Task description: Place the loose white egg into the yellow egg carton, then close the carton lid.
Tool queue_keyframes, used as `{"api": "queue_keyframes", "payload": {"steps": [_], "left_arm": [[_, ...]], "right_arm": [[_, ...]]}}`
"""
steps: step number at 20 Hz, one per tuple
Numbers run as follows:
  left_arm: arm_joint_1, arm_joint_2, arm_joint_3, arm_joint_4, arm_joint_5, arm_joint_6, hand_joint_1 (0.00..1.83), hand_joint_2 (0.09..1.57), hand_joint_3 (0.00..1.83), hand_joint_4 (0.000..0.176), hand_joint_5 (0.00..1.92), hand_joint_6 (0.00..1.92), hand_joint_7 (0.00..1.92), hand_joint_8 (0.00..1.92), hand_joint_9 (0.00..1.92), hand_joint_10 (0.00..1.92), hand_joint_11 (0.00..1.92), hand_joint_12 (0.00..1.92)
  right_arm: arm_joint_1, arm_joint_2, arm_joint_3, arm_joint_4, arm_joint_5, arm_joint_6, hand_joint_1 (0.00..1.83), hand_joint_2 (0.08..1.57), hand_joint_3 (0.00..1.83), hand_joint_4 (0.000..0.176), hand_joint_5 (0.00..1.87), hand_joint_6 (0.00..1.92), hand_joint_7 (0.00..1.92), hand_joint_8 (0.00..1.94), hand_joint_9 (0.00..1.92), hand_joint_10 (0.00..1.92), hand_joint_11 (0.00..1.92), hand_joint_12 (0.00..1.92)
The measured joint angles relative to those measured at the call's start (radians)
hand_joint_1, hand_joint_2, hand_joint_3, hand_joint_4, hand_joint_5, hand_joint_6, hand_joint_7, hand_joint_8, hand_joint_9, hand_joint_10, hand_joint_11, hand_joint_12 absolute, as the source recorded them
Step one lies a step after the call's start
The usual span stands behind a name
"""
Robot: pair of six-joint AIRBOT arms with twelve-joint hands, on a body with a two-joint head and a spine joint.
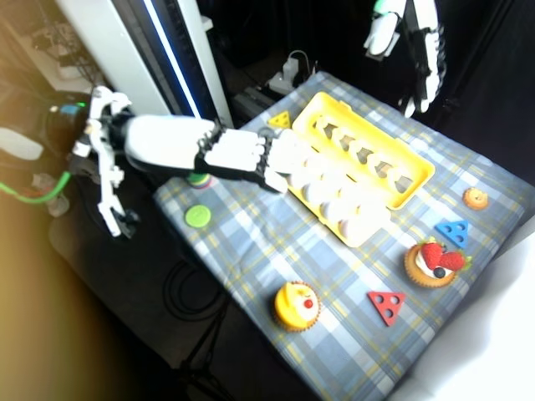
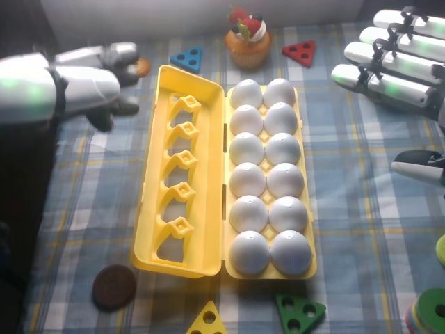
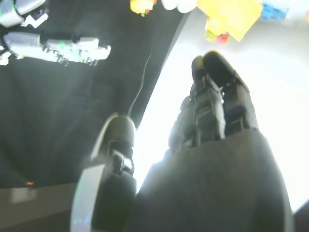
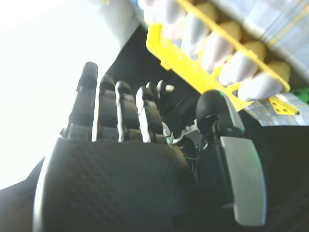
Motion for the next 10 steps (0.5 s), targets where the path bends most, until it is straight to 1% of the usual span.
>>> {"api": "queue_keyframes", "payload": {"steps": [1,2,3,4,5,6,7,8,9,10], "left_arm": [[0.04,-0.017,0.011,-0.014,0.006,-0.016,0.06,1.46,0.0,0.0,0.0,0.0,0.09,0.0,0.34,0.02,0.0,1.41],[0.069,-0.026,0.016,-0.024,0.01,-0.03,0.07,1.46,0.0,0.0,0.0,0.0,0.07,0.0,0.34,0.02,0.0,1.41],[0.086,-0.032,0.018,-0.036,0.011,-0.033,0.03,1.46,0.0,0.0,0.0,0.0,0.03,0.0,0.29,0.01,0.0,1.32],[0.098,-0.034,0.019,-0.047,0.01,-0.036,0.01,1.46,0.0,0.0,0.0,0.0,0.0,0.0,0.25,0.01,0.0,1.23],[0.109,-0.034,0.019,-0.055,0.0,-0.041,0.0,1.44,0.0,0.0,0.0,0.0,0.0,0.0,0.25,0.01,0.0,1.23],[0.12,-0.037,0.021,-0.066,-0.016,-0.054,0.03,1.42,0.0,0.0,0.0,0.0,0.0,0.0,0.24,0.01,0.0,1.26],[0.129,-0.045,0.023,-0.077,-0.03,-0.061,0.04,1.42,0.0,0.0,0.0,0.0,0.0,0.0,0.27,0.02,0.0,1.31],[0.137,-0.052,0.023,-0.073,-0.037,-0.067,0.01,1.42,0.0,0.0,0.0,0.0,0.0,0.0,0.31,0.03,0.0,1.34],[0.146,-0.061,0.023,-0.067,-0.048,-0.079,0.0,1.43,0.0,0.0,0.0,0.0,0.0,0.0,0.33,0.03,0.04,1.34],[0.151,-0.065,0.023,-0.058,-0.051,-0.089,0.0,1.4,0.0,0.0,0.0,0.0,0.0,0.0,0.39,0.05,0.14,1.31]], "right_arm": [[0.0,0.0,-0.001,0.002,0.001,0.0,0.26,1.36,0.0,0.011,0.0,0.0,0.0,0.0,0.0,0.0,0.0,0.0],[0.0,0.0,-0.001,0.003,0.002,0.0,0.3,1.35,0.0,0.003,0.0,0.0,0.0,0.0,0.0,0.0,0.0,0.0],[0.0,0.0,-0.001,0.004,0.002,0.0,0.34,1.34,0.0,0.01,0.0,0.0,0.0,0.0,0.0,0.0,0.0,0.0],[0.0,0.0,-0.001,0.005,0.002,0.0,0.36,1.34,0.0,0.003,0.0,0.0,0.0,0.0,0.0,0.0,0.0,0.0],[0.0,0.0,-0.001,0.003,0.002,0.0,0.35,1.34,0.0,0.003,0.0,0.0,0.0,0.0,0.0,0.0,0.0,0.0],[0.0,0.0,-0.001,0.004,0.002,0.0,0.38,1.33,0.0,0.0,0.0,0.0,0.0,0.0,0.0,0.0,0.0,0.0],[0.0,0.0,-0.001,0.006,0.002,0.0,0.36,1.34,0.0,0.0,0.0,0.0,0.0,0.0,0.0,0.0,0.0,0.0],[0.0,0.0,-0.001,0.006,0.002,0.0,0.35,1.33,0.0,0.018,0.0,0.0,0.0,0.0,0.0,0.0,0.0,0.0],[0.0,0.0,-0.001,0.006,0.002,0.0,0.33,1.33,0.0,0.023,0.0,0.0,0.0,0.0,0.0,0.0,0.0,0.0],[0.0,0.0,-0.001,0.008,0.002,0.0,0.37,1.33,0.0,0.031,0.0,0.0,0.0,0.0,0.0,0.0,0.0,0.0]]}}
